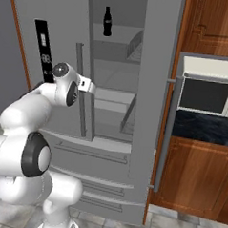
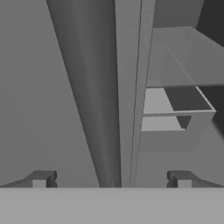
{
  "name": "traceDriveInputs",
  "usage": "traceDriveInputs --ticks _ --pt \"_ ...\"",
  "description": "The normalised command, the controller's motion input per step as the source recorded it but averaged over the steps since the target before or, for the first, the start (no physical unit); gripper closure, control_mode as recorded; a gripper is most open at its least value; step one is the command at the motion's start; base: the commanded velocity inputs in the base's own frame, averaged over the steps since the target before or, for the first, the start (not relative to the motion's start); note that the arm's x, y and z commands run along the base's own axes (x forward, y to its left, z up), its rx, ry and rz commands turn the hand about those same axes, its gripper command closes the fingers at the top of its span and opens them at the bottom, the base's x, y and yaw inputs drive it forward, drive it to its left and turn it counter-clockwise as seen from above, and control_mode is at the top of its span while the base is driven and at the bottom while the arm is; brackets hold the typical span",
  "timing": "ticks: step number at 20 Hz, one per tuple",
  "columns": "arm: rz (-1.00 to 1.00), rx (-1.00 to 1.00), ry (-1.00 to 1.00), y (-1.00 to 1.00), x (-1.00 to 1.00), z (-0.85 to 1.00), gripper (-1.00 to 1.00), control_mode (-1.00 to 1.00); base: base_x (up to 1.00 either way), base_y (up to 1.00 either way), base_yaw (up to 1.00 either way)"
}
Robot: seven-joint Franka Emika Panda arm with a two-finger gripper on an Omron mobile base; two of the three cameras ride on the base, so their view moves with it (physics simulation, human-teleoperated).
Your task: Open the fridge, grab two sodas, and place both sodas inside the bowl with ice on the dining counter.
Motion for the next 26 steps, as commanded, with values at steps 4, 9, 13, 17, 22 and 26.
traceDriveInputs --ticks 4,9,13,17,22,26 --pt "0.00 0.00 0.00 0.01 0.27 -0.15 -1.00 -1.00 0.00 0.00 0.00" --pt "0.00 0.00 -0.06 0.03 0.16 -0.31 -1.00 -1.00 0.00 0.00 0.00" --pt "0.00 0.00 -0.09 0.04 0.12 -0.36 -1.00 -1.00 0.00 0.00 0.00" --pt "0.00 0.00 -0.07 0.08 0.18 -0.24 -1.00 -1.00 0.00 0.00 0.00" --pt "0.00 0.00 0.00 0.18 0.34 -0.07 1.00 -1.00 0.00 0.00 0.00" --pt "0.00 0.00 0.00 0.11 0.28 0.00 1.00 -1.00 0.00 0.00 0.00"
